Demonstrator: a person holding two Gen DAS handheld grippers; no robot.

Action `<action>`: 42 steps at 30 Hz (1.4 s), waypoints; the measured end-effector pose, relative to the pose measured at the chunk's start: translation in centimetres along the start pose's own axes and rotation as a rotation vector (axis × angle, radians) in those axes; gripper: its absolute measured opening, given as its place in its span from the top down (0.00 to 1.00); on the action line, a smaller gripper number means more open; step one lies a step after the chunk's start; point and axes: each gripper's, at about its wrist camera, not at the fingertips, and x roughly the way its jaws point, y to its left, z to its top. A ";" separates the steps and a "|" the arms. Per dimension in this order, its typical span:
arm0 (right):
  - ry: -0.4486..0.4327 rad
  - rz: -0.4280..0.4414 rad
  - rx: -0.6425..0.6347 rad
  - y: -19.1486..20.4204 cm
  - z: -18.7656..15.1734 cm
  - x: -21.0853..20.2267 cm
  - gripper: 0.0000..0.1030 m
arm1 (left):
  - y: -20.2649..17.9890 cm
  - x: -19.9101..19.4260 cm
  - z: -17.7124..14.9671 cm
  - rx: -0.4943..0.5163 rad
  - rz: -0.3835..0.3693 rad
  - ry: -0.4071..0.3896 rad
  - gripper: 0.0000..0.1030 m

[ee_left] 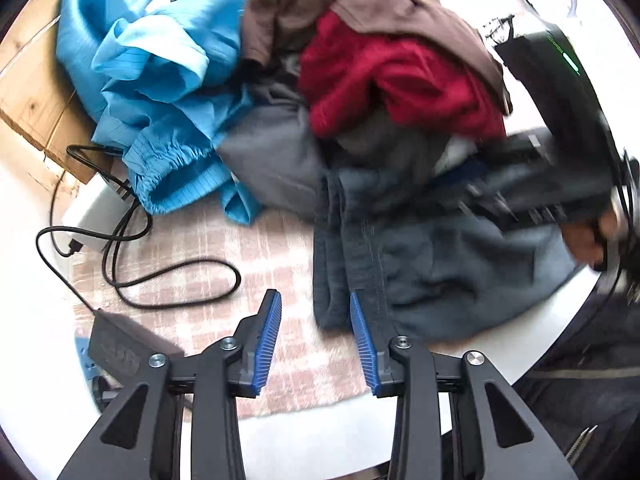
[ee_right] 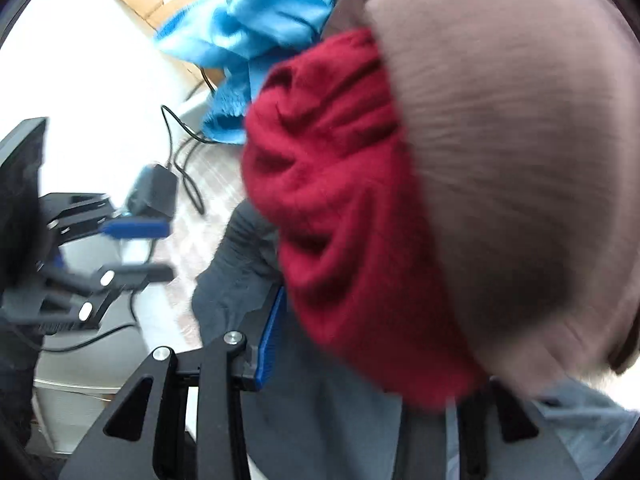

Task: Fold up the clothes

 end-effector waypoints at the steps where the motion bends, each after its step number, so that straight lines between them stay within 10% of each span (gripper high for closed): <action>1: 0.001 -0.004 0.006 -0.1 -0.3 -0.1 0.65 | -0.3 0.5 0.4 0.008 0.000 0.009 0.61; 24: -0.026 0.015 0.094 1.0 -2.5 3.7 0.65 | -4.7 4.4 1.5 0.143 -0.008 0.129 0.42; 31: -0.043 0.040 0.111 1.3 -4.1 3.7 0.65 | -6.7 2.8 0.5 0.080 -0.058 0.091 0.83; 37: -0.183 0.143 0.223 -1.8 -11.9 -5.3 0.65 | -7.5 -1.9 -1.9 -0.010 -0.146 0.021 0.90; 42: -0.214 -0.127 0.416 -8.7 -25.8 -13.2 0.64 | -8.6 -5.8 -1.2 -0.022 -0.168 -0.037 0.90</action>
